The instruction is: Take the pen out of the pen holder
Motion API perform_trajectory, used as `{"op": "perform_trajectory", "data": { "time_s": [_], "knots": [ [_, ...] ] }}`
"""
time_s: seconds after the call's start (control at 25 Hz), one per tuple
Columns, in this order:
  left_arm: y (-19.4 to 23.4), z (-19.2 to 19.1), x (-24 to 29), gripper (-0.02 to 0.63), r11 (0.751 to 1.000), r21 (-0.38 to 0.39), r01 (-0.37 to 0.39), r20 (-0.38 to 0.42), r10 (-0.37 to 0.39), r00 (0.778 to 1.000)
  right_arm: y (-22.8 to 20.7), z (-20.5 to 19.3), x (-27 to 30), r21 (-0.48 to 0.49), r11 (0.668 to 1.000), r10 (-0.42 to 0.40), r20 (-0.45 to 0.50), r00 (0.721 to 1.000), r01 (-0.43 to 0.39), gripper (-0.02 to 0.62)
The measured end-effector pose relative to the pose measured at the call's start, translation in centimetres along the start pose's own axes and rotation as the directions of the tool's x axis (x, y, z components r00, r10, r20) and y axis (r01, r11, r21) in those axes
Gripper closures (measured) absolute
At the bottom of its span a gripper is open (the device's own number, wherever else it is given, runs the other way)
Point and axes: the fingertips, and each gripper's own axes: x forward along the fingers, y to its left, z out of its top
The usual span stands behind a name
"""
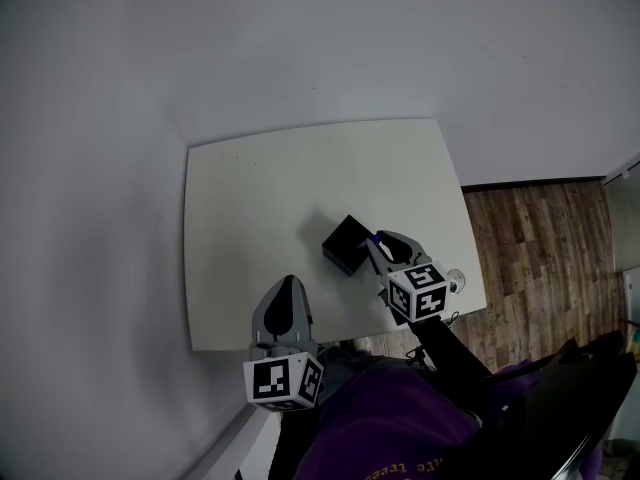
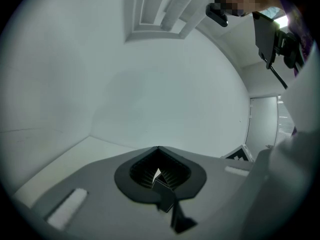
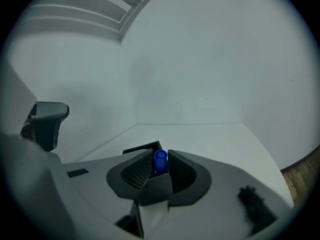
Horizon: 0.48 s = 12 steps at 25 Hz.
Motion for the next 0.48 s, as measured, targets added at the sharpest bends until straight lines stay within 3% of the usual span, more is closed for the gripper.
{"op": "perform_trajectory", "data": {
  "time_s": [0.48],
  "knots": [
    [-0.05,0.3,0.47,0.6,1.0,-0.006,-0.002,0.009,0.002,1.0,-0.16,0.88,-0.32,0.003,1.0,-0.003,0.021,1.0,0.003,0.518]
  ]
}}
